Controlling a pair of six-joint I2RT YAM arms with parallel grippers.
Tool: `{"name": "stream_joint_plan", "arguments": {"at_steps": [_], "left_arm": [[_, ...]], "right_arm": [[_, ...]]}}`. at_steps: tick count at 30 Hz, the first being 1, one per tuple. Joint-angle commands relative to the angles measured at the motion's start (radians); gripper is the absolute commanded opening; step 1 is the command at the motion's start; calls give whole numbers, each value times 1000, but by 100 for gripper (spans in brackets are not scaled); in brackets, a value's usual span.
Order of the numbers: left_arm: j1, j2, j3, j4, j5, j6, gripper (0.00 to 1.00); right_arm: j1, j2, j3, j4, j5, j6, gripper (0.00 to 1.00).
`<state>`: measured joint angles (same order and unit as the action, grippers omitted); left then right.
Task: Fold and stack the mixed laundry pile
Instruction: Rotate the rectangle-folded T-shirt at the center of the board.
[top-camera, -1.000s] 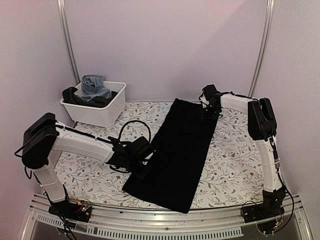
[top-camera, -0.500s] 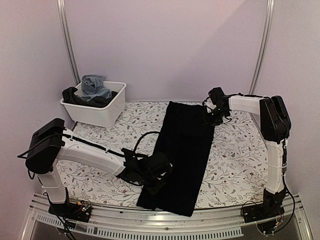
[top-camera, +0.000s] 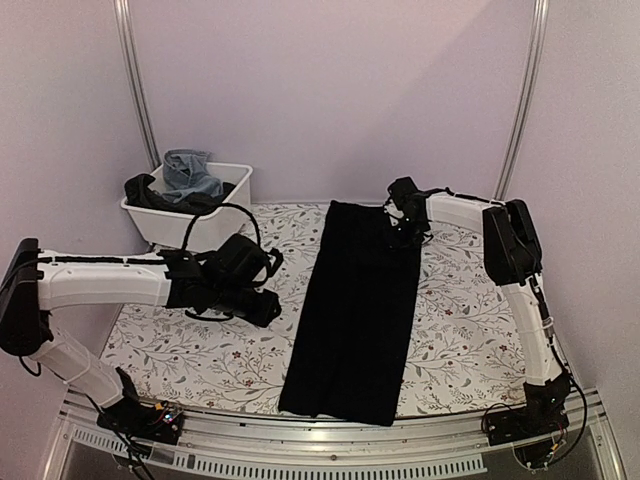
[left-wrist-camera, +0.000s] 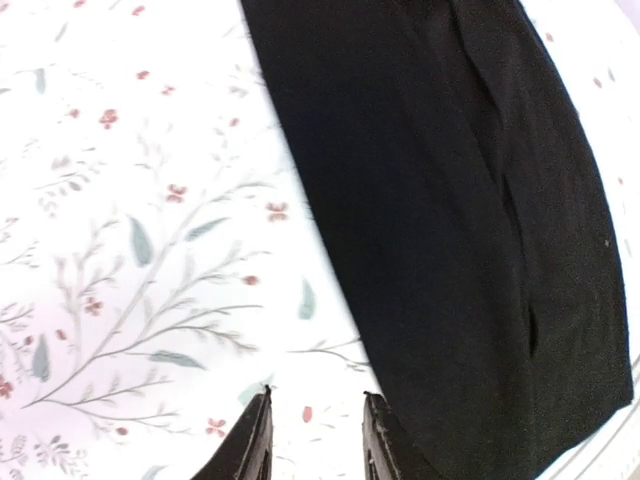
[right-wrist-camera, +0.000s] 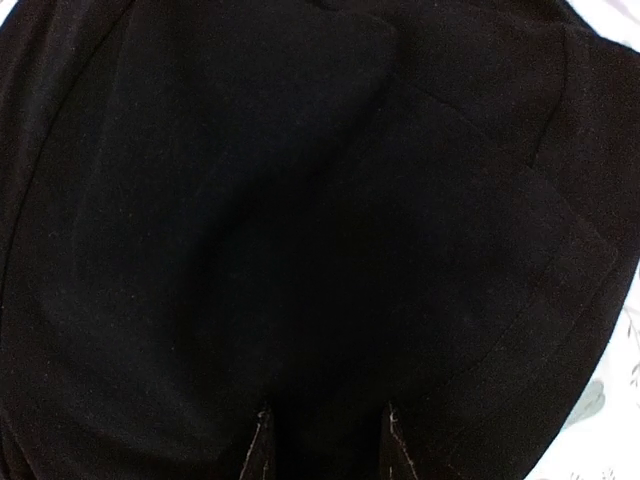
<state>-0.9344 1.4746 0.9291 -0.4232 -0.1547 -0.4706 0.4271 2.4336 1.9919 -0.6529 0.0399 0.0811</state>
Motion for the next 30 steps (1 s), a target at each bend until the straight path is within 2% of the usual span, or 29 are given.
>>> {"name": "stream_joint_plan", "arguments": {"at_steps": [1, 4, 8, 12, 14, 19, 23, 27, 30], "left_arm": [[97, -80, -84, 19, -34, -30, 30], [131, -122, -114, 37, -19, -25, 31], [145, -106, -156, 115, 50, -8, 32], [93, -43, -161, 198, 87, 8, 32], [52, -8, -156, 233, 89, 3, 32], [-24, 102, -99, 274, 92, 5, 32], [-62, 175, -62, 305, 106, 0, 31], [-74, 221, -39, 305, 100, 3, 31], [-79, 235, -33, 308, 105, 10, 31]], "right_arm": [[47, 184, 164, -115, 97, -41, 35], [59, 252, 290, -127, 91, -46, 33], [59, 293, 344, -81, 96, -49, 32], [49, 263, 321, -77, 78, -54, 40], [50, 167, 218, -25, 41, -49, 44], [52, -190, -148, 112, -123, 3, 53], [68, -443, -458, 170, -233, 55, 53], [110, -612, -740, 252, -354, 126, 52], [201, -691, -891, 304, -405, 166, 52]]}}
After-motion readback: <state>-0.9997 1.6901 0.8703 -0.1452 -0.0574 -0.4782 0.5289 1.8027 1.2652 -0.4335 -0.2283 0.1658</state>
